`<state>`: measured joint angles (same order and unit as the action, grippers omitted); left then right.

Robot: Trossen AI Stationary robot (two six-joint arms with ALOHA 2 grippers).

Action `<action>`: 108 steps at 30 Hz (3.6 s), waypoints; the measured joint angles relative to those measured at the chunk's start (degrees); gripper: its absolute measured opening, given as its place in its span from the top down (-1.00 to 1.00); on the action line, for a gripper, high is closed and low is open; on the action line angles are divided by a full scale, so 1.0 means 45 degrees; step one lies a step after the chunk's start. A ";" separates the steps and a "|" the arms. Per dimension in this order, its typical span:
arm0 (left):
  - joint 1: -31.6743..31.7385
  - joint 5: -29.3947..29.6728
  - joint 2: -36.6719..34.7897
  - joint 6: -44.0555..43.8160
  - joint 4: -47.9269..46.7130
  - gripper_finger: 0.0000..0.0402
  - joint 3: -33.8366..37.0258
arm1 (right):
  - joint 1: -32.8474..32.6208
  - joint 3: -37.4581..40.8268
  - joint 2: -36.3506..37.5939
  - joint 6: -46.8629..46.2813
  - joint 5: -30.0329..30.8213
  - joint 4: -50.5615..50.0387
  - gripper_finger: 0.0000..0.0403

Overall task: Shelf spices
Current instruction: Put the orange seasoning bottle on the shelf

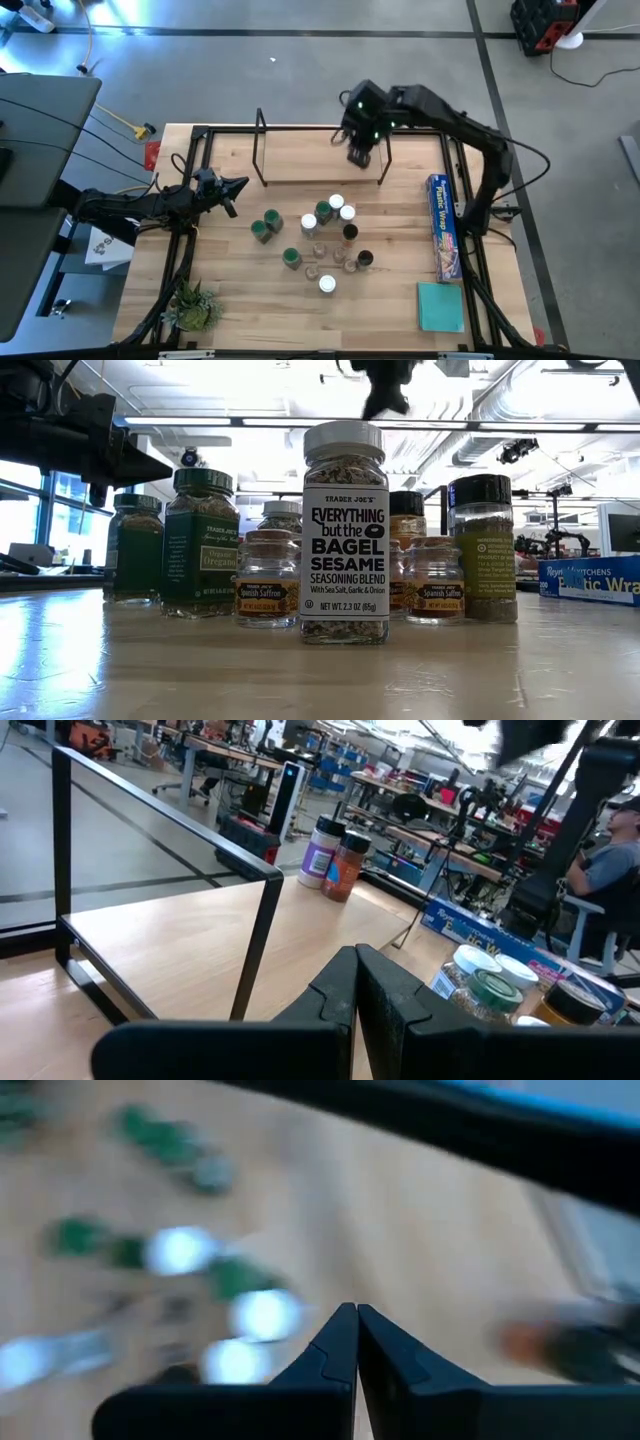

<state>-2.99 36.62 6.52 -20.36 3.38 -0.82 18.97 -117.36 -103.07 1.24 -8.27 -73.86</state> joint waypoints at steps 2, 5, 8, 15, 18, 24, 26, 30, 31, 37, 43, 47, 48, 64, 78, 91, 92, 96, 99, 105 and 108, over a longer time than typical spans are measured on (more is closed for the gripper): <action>0.0001 0.0000 0.0001 0.0005 0.0000 0.98 0.0000 | -0.0821 0.0014 -0.0026 -0.0202 -0.0878 -0.0463 0.98; 0.0002 0.0000 0.0000 0.0000 0.0000 0.97 0.0000 | -0.2065 0.0024 -0.0238 -0.0202 -0.1430 -0.1479 0.97; -0.0003 0.0000 0.0002 0.0000 0.0000 0.97 0.0000 | -0.3200 0.0029 -0.0504 0.0014 -0.1611 -0.1933 0.89; 0.0001 0.0001 0.0004 0.0000 0.0000 0.97 0.0000 | -0.4838 0.0029 -0.1324 -0.2983 -0.0299 -0.2128 0.30; -0.0003 0.0000 0.0003 0.0000 0.0000 0.97 0.0000 | -0.5247 0.0029 -0.1881 -0.4751 0.0422 -0.2435 -0.04; -0.0003 -0.0005 0.0000 0.0005 0.0000 0.97 0.0000 | -0.5397 0.0039 -0.3175 -0.7454 0.0722 -0.2393 -0.58; 0.0000 -0.0005 0.0002 0.0002 0.0000 0.97 0.0000 | -0.5392 0.0039 -0.3503 -0.8154 0.1039 -0.2380 -0.67; -0.0003 -0.0223 0.0001 0.0000 0.0005 0.97 -0.0001 | -0.5295 0.0037 -0.4033 -0.9084 0.1177 -0.2385 -0.71; -0.0001 -0.0360 0.0003 0.0000 0.0002 0.97 -0.0005 | -0.5295 0.0036 -0.4117 -0.9207 0.1159 -0.2414 -0.72; -0.0003 -0.0806 0.0005 0.0000 0.0000 0.97 -0.0005 | -0.5295 0.0466 -0.4360 -0.9772 0.1059 -0.2296 -0.72; -0.0003 -0.0803 0.0002 -0.0036 0.0000 0.97 -0.0005 | -0.5276 0.1881 -0.4362 -0.9978 0.0368 -0.1344 -0.72; -0.0003 -0.0788 0.0004 -0.0083 0.0004 0.97 -0.0005 | -0.5276 0.2437 -0.4330 -1.0253 0.0138 -0.0549 -0.71; -0.0003 -0.0787 0.0001 -0.0083 0.0005 0.97 -0.0005 | -0.5276 0.2526 -0.4318 -1.0292 0.0140 -0.0494 -0.69; -0.0003 -0.0760 0.0005 -0.0103 0.0004 0.97 -0.0005 | -0.4753 0.0063 -0.3227 -0.9289 -0.0795 -0.3709 0.10; -0.0003 -0.0758 0.0000 -0.0102 0.0000 0.97 -0.0005 | 0.0161 -0.3185 -0.2220 -0.9981 0.0490 -0.3575 0.10; -0.0003 -0.0754 0.0005 -0.0102 0.0005 0.97 -0.0005 | 0.1631 -0.2055 -0.3511 -0.6734 0.0698 -0.3585 0.10; -0.0003 -0.0758 0.0005 -0.0102 0.0005 0.97 -0.0005 | 0.1592 -0.2055 -0.3512 -0.6342 0.0705 -0.3585 0.10; -0.0003 -0.0755 0.0005 -0.0102 0.0005 0.97 -0.0005 | 0.1457 -0.2055 -0.3531 -0.4392 0.1107 -0.3585 0.10; -0.0003 -0.0758 0.0005 -0.0102 0.0005 0.97 -0.0005 | 0.1442 -0.2055 -0.3531 -0.2461 0.1451 -0.3590 0.10; -0.0003 -0.0758 0.0002 -0.0102 0.0003 0.97 -0.0005 | 0.1557 -0.2055 -0.3531 0.1311 0.2161 -0.3590 0.10; 0.0002 -0.0758 0.0000 -0.0102 0.0004 0.97 -0.0005 | 0.1593 -0.2055 -0.3539 0.2569 0.2574 -0.3589 0.10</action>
<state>-2.99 33.21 6.52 -20.82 3.40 -0.84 26.13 -126.61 -118.99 12.80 3.31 -90.01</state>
